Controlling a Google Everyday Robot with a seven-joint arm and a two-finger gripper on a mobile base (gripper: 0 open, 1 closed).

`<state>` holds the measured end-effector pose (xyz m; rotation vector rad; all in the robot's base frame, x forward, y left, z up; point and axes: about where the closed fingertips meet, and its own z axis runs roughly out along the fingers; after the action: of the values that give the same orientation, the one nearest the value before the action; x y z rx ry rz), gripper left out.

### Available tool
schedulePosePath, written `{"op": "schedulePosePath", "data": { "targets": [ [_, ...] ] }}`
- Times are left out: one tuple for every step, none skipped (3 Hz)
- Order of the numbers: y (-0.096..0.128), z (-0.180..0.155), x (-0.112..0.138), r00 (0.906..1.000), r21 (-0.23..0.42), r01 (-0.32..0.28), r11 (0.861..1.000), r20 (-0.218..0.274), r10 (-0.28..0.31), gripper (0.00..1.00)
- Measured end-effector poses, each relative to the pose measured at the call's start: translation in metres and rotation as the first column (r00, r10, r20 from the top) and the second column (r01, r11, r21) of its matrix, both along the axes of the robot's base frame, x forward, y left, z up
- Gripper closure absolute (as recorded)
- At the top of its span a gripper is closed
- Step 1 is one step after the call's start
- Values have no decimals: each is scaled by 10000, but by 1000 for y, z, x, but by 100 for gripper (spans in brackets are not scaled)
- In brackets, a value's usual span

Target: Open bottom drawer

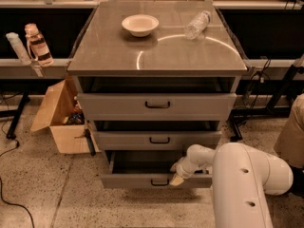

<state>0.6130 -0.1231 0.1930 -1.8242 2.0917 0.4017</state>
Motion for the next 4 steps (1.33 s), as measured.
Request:
{"op": "schedulePosePath", "data": {
  "targets": [
    [0,0,0,10000,0,0,10000,0,0,0],
    [-1,9,-22,10000,23,15,10000,-9,-15,0],
    [-8,40,-51,9991,14,213,9998,370,-213,16],
    [0,31,-90,9998,24,-120,9999,-174,120,39]
  ]
}}
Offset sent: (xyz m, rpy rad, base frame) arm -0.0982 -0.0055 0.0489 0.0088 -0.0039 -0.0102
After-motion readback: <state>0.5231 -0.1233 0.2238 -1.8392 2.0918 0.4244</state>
